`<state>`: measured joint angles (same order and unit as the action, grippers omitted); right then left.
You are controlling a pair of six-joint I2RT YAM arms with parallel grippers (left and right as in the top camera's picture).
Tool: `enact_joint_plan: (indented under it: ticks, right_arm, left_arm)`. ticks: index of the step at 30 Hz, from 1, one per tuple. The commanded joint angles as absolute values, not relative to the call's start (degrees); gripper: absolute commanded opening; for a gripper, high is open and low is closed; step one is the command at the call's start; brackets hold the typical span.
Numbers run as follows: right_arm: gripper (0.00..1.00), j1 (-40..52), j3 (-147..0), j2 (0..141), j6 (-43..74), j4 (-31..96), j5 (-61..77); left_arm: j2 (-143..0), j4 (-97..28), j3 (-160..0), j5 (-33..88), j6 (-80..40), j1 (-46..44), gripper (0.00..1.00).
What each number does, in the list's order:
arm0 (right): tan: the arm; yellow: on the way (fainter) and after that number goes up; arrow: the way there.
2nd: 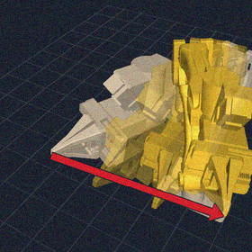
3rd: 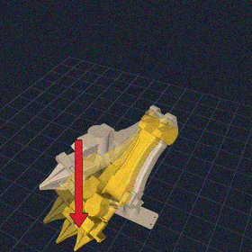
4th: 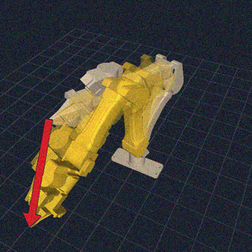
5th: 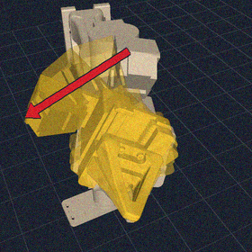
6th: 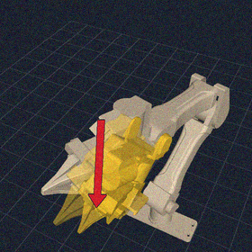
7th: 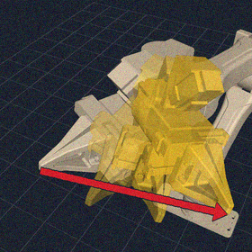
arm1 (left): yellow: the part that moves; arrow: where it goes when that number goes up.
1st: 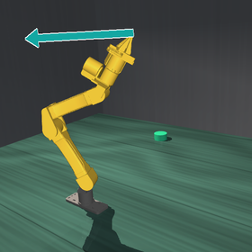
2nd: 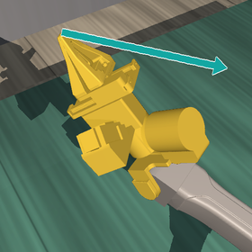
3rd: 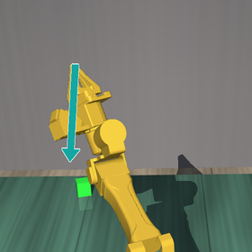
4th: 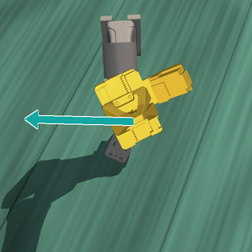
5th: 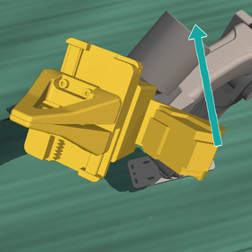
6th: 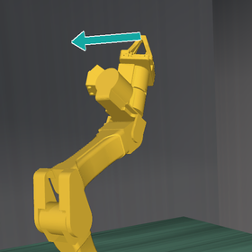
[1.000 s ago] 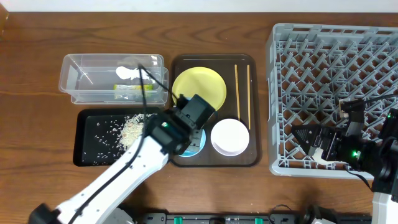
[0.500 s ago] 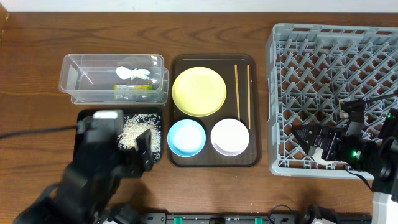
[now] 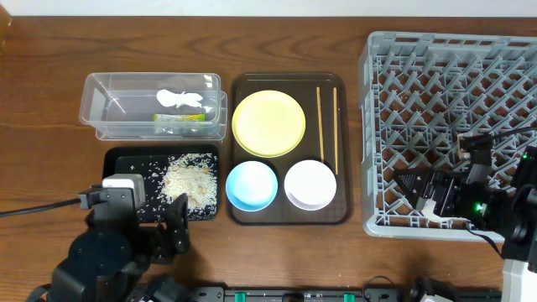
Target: Sort waste into correct bins and load items into the dishwasher rack
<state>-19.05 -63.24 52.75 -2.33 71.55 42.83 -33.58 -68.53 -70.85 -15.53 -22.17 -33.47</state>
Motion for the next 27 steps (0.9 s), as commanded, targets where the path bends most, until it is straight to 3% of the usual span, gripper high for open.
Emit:
enact_joint_plan:
  ticks: [1, 6, 15, 27]
  right_arm:
    - [0.99, -19.4, -63.7, 52.5, -2.2, 71.6, 43.5]
    - [0.99, -19.4, -63.7, 52.5, -2.2, 71.6, 43.5]
    - [0.99, -19.4, -63.7, 52.5, -2.2, 71.6, 43.5]
    - [0.99, -19.4, -63.7, 52.5, -2.2, 71.6, 43.5]
  left_arm:
    - [-33.5, -69.6, -70.6, -20.9, -20.4, -33.2, 0.87]
    - [-30.7, -62.3, -66.5, -23.2, -16.3, -30.2, 0.87]
    - [-17.1, -41.1, -47.8, -9.1, -2.5, -15.6, 0.87]
    - [-1.6, -16.5, -18.8, -2.0, -1.9, -10.9, 0.87]
